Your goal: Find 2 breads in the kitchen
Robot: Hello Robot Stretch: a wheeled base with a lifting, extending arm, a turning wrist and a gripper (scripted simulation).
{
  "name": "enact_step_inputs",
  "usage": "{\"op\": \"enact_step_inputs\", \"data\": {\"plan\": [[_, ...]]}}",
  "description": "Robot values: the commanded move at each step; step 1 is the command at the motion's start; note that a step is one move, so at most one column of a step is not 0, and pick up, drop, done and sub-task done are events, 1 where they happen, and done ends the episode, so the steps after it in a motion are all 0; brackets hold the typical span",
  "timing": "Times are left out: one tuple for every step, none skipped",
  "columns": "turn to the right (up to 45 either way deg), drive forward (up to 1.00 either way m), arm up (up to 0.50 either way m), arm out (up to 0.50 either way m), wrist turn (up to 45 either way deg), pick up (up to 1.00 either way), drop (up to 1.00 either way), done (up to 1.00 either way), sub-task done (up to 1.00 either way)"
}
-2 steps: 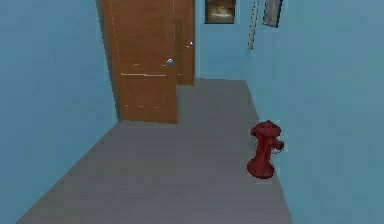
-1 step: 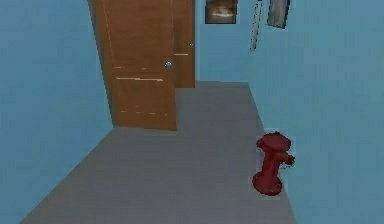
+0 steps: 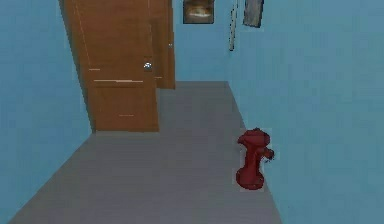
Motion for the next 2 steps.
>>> {"op": "enact_step_inputs", "data": {"plan": [[0.0, 1.00, 0.00, 0.00, 0.0, 0.00, 0.00, 0.00, 0.00], [0.0, 0.15, 0.00, 0.00, 0.0, 0.00, 0.00, 0.00, 0.00]]}}
